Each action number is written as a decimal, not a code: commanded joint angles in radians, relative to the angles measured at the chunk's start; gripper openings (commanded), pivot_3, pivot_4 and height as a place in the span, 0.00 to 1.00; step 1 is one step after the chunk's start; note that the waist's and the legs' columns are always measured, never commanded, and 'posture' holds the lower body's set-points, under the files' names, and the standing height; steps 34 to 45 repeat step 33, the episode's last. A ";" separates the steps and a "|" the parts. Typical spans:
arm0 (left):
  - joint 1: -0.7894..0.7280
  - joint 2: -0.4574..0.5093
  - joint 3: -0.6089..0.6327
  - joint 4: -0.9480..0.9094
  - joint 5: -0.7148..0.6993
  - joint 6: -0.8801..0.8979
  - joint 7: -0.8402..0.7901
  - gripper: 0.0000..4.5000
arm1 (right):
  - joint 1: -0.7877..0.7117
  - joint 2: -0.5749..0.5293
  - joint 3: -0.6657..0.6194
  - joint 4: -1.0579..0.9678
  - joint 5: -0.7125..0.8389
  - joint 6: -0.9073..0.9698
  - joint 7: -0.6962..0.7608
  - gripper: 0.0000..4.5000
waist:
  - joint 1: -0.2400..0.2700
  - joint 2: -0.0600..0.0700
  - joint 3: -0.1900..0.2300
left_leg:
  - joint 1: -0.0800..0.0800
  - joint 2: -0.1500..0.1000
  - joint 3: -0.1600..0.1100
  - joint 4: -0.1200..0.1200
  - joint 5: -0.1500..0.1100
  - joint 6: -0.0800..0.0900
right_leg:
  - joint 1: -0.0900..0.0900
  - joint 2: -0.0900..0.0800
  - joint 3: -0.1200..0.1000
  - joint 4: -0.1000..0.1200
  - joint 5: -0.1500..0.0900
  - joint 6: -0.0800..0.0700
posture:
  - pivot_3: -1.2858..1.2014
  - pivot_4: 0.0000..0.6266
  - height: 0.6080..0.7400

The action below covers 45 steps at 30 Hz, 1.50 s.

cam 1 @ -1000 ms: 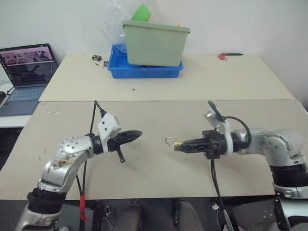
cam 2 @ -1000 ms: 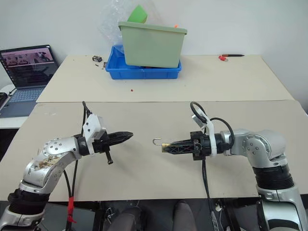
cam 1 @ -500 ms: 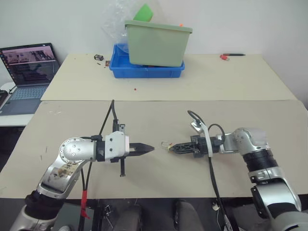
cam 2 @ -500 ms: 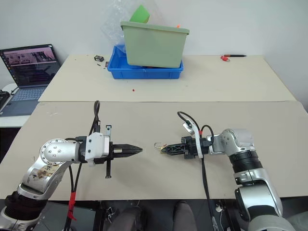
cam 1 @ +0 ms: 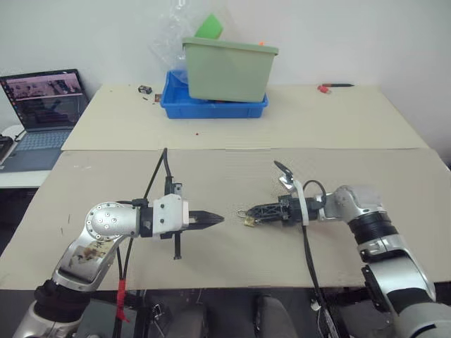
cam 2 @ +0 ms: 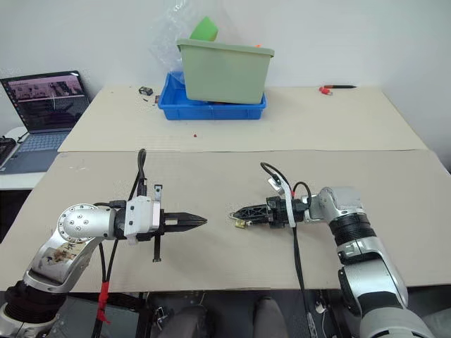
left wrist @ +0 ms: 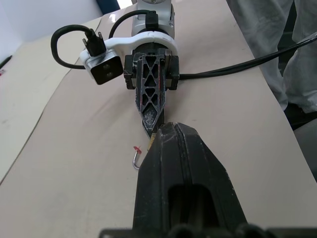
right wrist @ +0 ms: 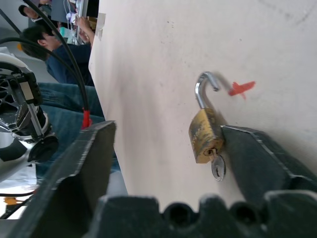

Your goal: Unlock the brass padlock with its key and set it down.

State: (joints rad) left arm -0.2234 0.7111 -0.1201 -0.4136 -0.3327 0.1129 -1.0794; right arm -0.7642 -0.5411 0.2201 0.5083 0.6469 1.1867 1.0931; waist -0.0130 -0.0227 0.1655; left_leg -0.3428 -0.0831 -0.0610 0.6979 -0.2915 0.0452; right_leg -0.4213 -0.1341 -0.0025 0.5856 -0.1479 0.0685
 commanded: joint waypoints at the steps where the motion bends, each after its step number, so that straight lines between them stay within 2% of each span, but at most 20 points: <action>1: 0.004 -0.005 0.013 0.007 -0.004 0.009 0.016 0.00 | 0.036 -0.098 -0.001 -0.057 -0.126 -0.132 -0.043 0.99 | 0.003 0.000 0.000 | 0.001 0.001 0.000 0.000 0.000 0.000 | 0.001 0.001 0.001 0.000 -0.001 0.001 | 0.52 0.24 1.00; 4: 0.000 -0.010 0.012 0.030 -0.009 0.031 0.026 0.00 | 0.095 -0.174 0.019 -0.179 -0.202 -0.262 -0.044 0.99 | 0.013 0.001 0.000 | 0.000 0.000 0.000 0.000 0.001 0.000 | -0.001 0.002 0.005 0.001 -0.001 0.002 | 0.52 0.24 1.00; 8: -0.014 -0.026 0.006 0.048 -0.012 0.078 0.047 0.00 | 0.168 -0.232 -0.031 -0.357 -0.229 -0.370 -0.052 0.99 | 0.012 0.000 0.000 | -0.005 -0.001 0.000 -0.001 0.000 0.000 | -0.007 0.003 0.006 0.002 -0.001 0.001 | 0.52 0.24 1.00; 11: -0.023 -0.040 0.006 0.041 -0.023 0.116 0.063 0.00 | 0.266 -0.293 -0.039 -0.514 -0.293 -0.556 -0.024 0.99 | 0.013 0.000 0.000 | -0.015 -0.004 0.001 -0.002 0.001 -0.001 | -0.020 0.003 0.010 0.003 0.004 -0.007 | 0.52 0.24 1.00; 14: -0.032 -0.041 -0.001 0.036 -0.020 0.134 0.063 0.00 | 0.416 -0.349 -0.079 -0.751 -0.245 -0.639 0.051 0.99 | 0.014 0.000 0.000 | -0.020 -0.004 0.002 -0.002 0.003 -0.006 | -0.025 0.003 0.010 0.004 0.004 -0.007 | 0.52 0.24 1.00; 16: -0.037 -0.041 -0.005 0.039 -0.023 0.158 0.065 0.00 | 0.463 -0.343 -0.092 -0.812 -0.242 -0.653 0.035 0.99 | 0.010 0.000 0.001 | -0.025 -0.003 0.003 -0.002 0.003 -0.005 | -0.032 0.003 0.011 0.004 0.004 -0.007 | 0.52 0.24 1.00; 19: -0.054 -0.050 -0.024 0.073 -0.019 0.219 0.078 0.00 | 0.506 -0.277 -0.114 -0.848 -0.266 -0.662 -0.075 0.99 | 0.006 -0.001 0.001 | -0.026 -0.003 0.006 -0.001 0.000 -0.001 | -0.033 0.003 0.013 0.005 0.005 -0.007 | 0.52 0.24 1.00; 23: -0.079 -0.069 -0.070 0.123 0.008 0.265 0.084 0.00 | 0.506 -0.213 -0.180 -0.825 -0.223 -0.598 -0.159 0.99 | 0.009 -0.001 0.002 | -0.025 -0.003 0.006 0.000 0.001 -0.001 | -0.033 0.003 0.014 0.007 0.005 -0.008 | 0.52 0.24 1.00; 33: -0.119 -0.100 -0.145 0.220 0.084 0.192 0.047 0.00 | 0.543 -0.217 -0.201 -0.816 -0.227 -0.602 -0.183 0.99 | 0.014 -0.001 0.002 | -0.026 -0.003 0.006 0.000 0.001 -0.001 | -0.034 0.003 0.014 0.007 0.005 -0.009 | 0.52 0.24 1.00; 45: -0.119 -0.100 -0.145 0.220 0.084 0.192 0.047 0.00 | 0.543 -0.217 -0.201 -0.816 -0.227 -0.602 -0.183 0.99 | 0.014 -0.001 0.002 | -0.026 -0.003 0.006 0.000 0.001 -0.001 | -0.034 0.003 0.014 0.007 0.005 -0.009 | 0.52 0.24 1.00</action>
